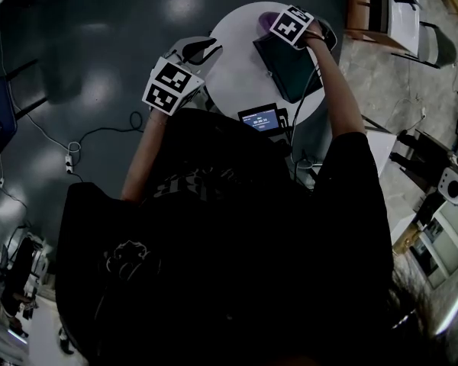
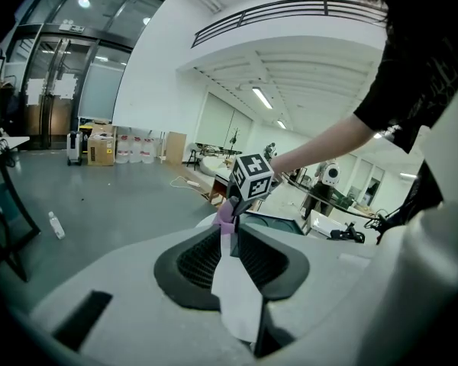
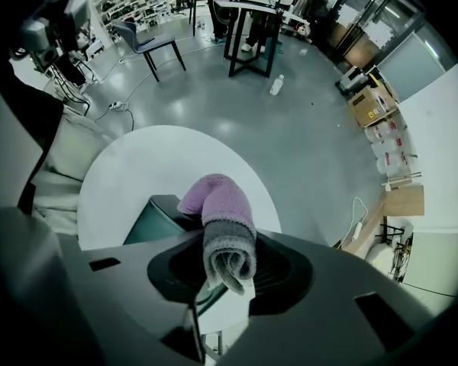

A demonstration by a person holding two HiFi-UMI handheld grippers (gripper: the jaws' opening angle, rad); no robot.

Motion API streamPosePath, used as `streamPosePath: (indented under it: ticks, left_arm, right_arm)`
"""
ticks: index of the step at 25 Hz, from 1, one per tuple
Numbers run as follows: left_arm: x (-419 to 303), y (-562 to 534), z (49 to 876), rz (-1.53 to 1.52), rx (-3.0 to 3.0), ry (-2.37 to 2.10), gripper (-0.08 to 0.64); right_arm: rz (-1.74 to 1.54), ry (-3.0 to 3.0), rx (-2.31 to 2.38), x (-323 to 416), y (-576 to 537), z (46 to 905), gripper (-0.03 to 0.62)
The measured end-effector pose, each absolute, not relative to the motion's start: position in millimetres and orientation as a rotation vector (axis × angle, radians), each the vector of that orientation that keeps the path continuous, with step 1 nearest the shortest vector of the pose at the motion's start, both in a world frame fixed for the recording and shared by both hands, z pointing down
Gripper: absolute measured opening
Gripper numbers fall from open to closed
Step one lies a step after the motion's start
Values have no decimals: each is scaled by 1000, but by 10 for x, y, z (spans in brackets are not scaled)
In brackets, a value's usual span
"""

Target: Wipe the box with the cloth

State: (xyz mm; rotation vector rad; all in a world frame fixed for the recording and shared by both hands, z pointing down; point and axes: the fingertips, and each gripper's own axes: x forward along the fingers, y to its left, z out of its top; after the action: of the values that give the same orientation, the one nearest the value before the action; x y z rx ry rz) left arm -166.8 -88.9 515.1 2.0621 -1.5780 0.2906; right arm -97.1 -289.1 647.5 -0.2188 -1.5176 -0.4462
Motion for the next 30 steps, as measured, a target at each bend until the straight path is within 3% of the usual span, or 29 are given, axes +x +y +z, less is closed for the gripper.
streamPosePath:
  ticks: [16, 24, 30]
  left_arm:
    - [-1742, -821, 5015, 306, 2116, -1563, 80]
    - [-1875, -439, 5133, 334, 2170, -1512, 80]
    - [-1680, -488, 5102, 371, 2264, -1418, 80]
  right_arm:
    - [-432, -1578, -271, -1115, -2308, 6436, 117]
    - [-237, -1798, -54, -1263, -1911, 6153, 117]
    - [-53, -1905, 131, -883, -1624, 6034, 117]
